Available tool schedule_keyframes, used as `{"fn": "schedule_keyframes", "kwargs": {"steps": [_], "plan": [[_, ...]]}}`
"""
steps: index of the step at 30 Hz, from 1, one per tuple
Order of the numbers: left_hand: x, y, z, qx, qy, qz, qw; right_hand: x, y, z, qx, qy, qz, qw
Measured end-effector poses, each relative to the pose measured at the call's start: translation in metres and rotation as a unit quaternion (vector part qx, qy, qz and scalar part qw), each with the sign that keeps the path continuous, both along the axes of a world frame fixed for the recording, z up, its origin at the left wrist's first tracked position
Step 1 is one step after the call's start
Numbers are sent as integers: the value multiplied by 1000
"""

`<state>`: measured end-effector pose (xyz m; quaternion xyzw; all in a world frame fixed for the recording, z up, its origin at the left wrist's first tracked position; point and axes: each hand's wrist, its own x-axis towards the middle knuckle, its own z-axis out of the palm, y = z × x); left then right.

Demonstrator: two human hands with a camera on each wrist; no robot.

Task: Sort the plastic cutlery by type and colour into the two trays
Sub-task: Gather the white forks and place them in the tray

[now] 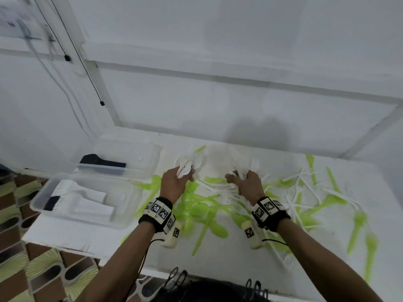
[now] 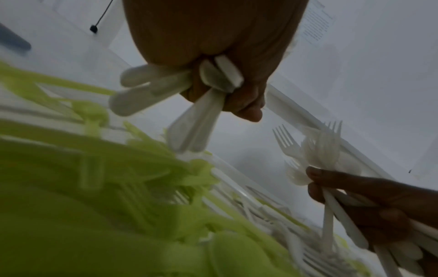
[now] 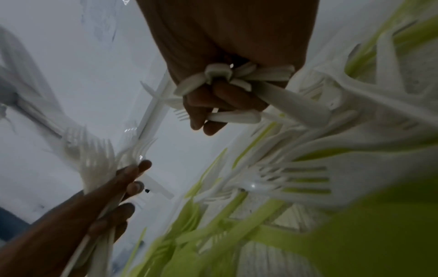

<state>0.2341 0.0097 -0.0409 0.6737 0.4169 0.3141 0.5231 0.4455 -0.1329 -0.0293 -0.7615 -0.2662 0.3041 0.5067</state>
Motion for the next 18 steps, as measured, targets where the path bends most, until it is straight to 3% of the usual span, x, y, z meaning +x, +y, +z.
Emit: {"fn": "schedule_keyframes", "kwargs": {"steps": [9, 18], "plan": [[28, -14, 10, -73, -84, 3, 994, -20, -3, -4, 62, 77, -37, 994], [30, -21, 15, -72, -119, 35, 990, -45, 6, 17, 86, 75, -39, 993]]}}
